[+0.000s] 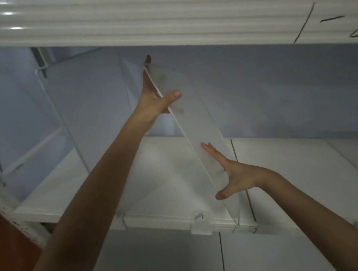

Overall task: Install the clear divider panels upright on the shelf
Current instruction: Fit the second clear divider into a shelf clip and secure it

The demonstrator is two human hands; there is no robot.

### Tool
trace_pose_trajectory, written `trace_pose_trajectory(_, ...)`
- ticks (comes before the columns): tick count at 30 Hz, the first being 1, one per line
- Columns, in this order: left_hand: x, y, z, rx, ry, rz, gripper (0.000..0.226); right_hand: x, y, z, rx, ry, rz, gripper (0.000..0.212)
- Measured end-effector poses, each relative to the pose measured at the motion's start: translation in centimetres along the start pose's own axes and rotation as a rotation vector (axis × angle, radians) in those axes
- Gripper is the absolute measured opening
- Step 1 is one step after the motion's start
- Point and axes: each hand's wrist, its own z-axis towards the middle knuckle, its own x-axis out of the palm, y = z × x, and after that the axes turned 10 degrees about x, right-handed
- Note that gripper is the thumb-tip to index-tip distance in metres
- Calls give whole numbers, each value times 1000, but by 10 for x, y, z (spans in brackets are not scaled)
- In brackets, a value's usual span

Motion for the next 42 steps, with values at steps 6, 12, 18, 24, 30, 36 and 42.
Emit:
trace_pose_trajectory(6,4,7,9,6,-19,-33,109,3,2,10,15,-69,12,130)
trace_pose_trajectory(12,0,13,17,-29,-51,-114,101,9,7,19,41,-129,-1,135)
trace_pose_trajectory(18,-7,19,16,-23,-177,-230,87,20,13,30,52,-186,-76,136)
trace_pose_trajectory(24,-15,15,11,-41,-335,-232,81,16,20,34,28,-185,-86,130)
trace_pose_trajectory(30,-30,-10,18,-29,-380,-119,76,10,42,44,-40,-174,-80,123)
trace_pose_trajectory(36,-14,-30,1,-22,-327,-83,83,34,42,49,-82,-208,32,131)
trace_pose_trajectory(42,15,-33,-23,-53,-274,-28,100,48,41,49,-121,-284,107,131)
